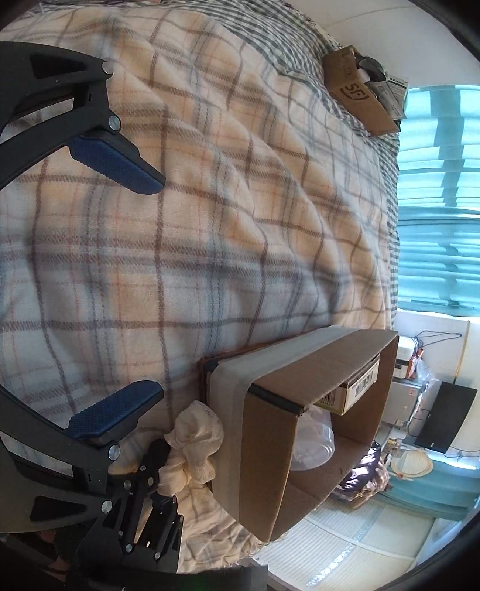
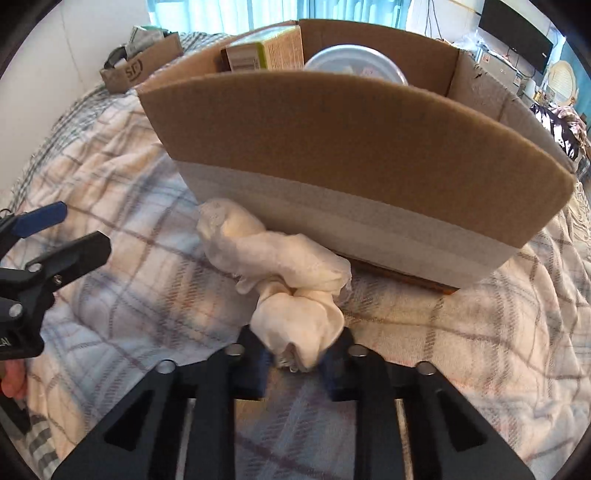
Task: Organize objects
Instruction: 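Grasp the white cloth beside the box with the right tool and lift, then drop the white cloth into the cardboard box with the right tool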
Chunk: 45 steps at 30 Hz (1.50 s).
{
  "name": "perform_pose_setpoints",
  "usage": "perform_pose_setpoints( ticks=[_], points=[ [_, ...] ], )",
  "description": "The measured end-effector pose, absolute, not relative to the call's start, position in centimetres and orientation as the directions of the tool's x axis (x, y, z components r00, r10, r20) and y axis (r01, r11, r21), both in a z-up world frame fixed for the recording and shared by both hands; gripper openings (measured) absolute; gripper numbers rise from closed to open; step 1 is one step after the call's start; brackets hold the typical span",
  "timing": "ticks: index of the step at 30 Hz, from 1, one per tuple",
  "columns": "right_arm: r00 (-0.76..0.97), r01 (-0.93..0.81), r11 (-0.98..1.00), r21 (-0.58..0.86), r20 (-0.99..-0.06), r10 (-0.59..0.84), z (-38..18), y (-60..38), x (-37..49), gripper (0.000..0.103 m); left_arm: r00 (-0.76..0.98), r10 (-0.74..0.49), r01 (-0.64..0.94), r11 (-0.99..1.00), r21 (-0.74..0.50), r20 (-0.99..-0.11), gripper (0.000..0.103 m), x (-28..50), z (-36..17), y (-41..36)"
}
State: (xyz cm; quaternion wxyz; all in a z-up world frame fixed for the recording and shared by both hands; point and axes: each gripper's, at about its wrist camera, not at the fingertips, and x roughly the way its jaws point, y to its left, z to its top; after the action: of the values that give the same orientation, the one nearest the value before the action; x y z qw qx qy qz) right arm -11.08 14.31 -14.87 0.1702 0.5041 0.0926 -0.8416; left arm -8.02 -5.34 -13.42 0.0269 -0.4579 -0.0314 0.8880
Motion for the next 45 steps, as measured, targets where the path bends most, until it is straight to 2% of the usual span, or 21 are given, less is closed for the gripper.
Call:
perform_pose_setpoints(
  ticks=[15,22,25,29,35,45],
  points=[
    [-0.563,0.446,-0.895,0.010,-0.774,-0.290,-4.5,14.6,-4.7,0.015,-0.651,0.051,0.043,-0.994,-0.104,-0.758,0.103,-5.0,-9.1,-5.1],
    [-0.649,0.406,-0.913,0.030,-0.694,-0.311,1.1,15.6,-6.5,0.015,-0.725,0.069,-0.002,-0.995,-0.098,-0.685,0.103,-6.6,-3.9,-3.6],
    [-0.690,0.379,-0.925,0.015,-0.662,-0.293,3.0,16.4,-8.6,0.015,-0.754,0.104,-0.016,-0.990,-0.140,-0.649,0.103,-8.8,-1.4,-3.0],
    [-0.722,0.355,-0.934,0.034,-0.625,-0.297,4.9,17.7,-12.0,0.015,-0.787,0.095,-0.026,-0.992,-0.120,-0.610,0.103,-12.8,0.8,-1.5],
    [-0.731,0.331,-0.944,0.004,-0.631,-0.259,3.9,18.0,-18.7,0.015,-0.774,0.107,-0.045,-0.992,-0.114,-0.624,0.103,-18.9,0.0,0.3],
    [-0.666,0.289,-0.957,0.029,-0.712,-0.222,-2.3,18.6,-26.3,0.015,-0.757,0.062,-0.004,-0.996,-0.090,-0.650,0.103,-23.7,-3.7,0.7]
  ],
)
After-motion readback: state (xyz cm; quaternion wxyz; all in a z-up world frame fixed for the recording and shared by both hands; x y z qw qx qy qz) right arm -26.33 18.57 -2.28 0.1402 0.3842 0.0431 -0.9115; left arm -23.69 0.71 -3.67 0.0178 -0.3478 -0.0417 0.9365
